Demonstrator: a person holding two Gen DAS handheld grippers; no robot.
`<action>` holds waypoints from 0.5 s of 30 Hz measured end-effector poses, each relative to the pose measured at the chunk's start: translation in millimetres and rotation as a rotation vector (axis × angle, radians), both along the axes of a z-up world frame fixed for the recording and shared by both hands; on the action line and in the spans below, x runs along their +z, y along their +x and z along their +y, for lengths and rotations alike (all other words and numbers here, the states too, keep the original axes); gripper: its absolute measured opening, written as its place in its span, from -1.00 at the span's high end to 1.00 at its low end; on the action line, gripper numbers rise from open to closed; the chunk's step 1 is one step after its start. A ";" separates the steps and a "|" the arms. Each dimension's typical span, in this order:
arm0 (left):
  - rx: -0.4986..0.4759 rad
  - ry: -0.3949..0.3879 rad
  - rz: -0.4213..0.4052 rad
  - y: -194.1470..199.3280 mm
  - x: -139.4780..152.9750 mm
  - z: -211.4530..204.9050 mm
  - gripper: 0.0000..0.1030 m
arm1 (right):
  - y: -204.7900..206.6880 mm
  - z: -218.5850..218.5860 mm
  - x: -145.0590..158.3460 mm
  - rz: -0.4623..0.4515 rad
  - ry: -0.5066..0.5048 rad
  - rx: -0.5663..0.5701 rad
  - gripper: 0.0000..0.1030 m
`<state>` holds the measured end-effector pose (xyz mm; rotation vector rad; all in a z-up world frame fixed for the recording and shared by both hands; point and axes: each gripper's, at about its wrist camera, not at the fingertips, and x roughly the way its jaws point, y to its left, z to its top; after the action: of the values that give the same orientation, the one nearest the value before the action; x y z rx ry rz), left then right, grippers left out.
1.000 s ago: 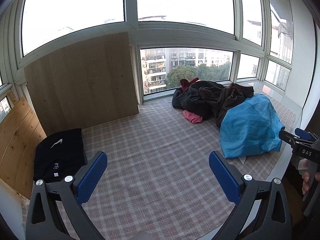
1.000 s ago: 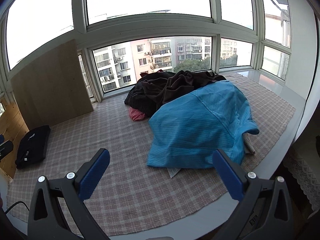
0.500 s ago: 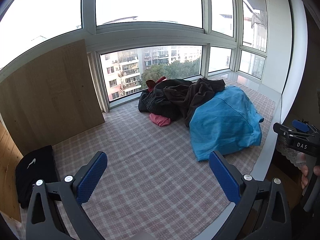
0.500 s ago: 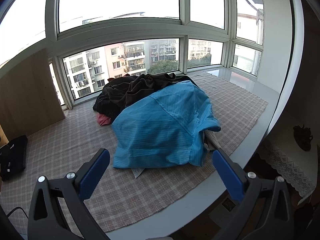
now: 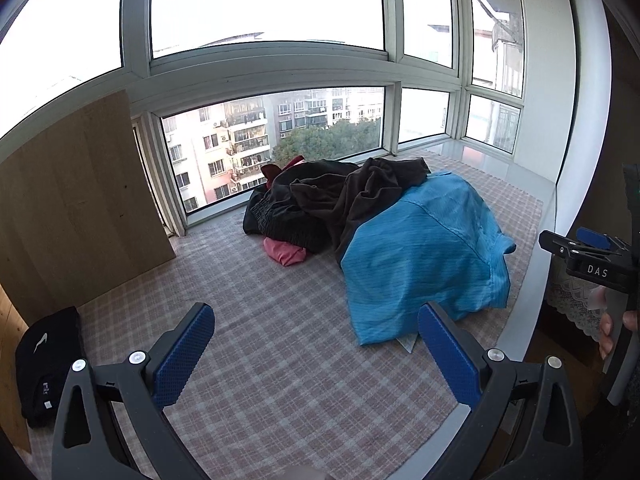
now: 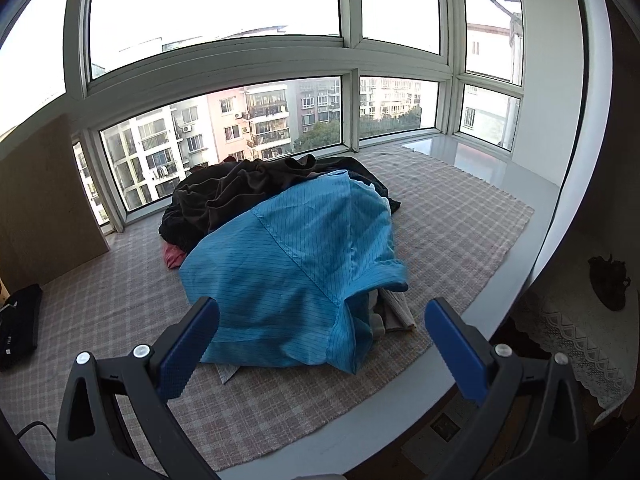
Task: Fold clothes
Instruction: 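Move both tools toward the light-blue striped coat on the clothes pile, then close the left and right grippers on the blue coat's fabric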
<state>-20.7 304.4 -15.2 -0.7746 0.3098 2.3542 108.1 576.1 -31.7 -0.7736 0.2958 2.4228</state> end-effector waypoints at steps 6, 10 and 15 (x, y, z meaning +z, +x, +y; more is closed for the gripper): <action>-0.030 0.004 0.002 3.5 -16.1 50.2 -0.99 | 1.2 75.4 -11.6 -0.015 0.022 -0.009 -1.00; -0.108 -0.013 -0.017 15.3 -34.0 96.9 -0.99 | -9.3 124.2 -26.4 -0.067 0.003 0.011 -1.00; -0.197 -0.052 -0.011 39.0 -58.1 155.5 -0.99 | -27.4 160.1 -42.8 -0.088 -0.027 0.065 -1.00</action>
<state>18.3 460.0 -73.3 -0.7462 0.4244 2.1642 80.7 736.2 -74.5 -0.9122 0.2737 2.4419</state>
